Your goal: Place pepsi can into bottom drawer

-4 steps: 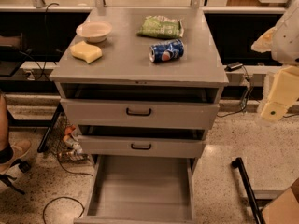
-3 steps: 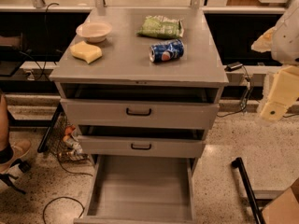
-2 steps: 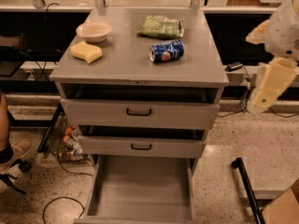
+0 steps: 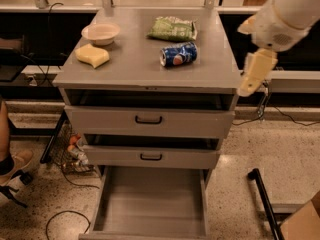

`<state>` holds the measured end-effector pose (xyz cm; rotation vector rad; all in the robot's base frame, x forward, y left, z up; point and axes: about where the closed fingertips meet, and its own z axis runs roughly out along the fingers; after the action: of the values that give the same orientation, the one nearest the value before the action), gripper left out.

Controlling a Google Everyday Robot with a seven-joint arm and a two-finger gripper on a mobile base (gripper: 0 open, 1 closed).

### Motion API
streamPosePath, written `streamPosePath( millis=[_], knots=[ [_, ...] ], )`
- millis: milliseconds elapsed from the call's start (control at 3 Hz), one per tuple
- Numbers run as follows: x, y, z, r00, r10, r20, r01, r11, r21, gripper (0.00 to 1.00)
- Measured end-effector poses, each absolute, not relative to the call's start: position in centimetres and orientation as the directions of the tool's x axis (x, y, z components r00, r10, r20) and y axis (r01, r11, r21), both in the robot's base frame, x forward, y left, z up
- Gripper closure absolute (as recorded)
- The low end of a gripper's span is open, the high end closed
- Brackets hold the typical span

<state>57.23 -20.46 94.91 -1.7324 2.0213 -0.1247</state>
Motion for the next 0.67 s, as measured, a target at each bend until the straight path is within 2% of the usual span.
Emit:
streamPosePath(
  millis=[333, 667],
  knots=[
    [61.82, -18.00, 91.82, -0.053, -0.947, -0.316, -0.918, 0.170, -0.357, 0.00],
    [62.24, -17.81, 91.85, -0.038, -0.947, -0.318, -0.916, 0.160, -0.367, 0.00]
  ],
)
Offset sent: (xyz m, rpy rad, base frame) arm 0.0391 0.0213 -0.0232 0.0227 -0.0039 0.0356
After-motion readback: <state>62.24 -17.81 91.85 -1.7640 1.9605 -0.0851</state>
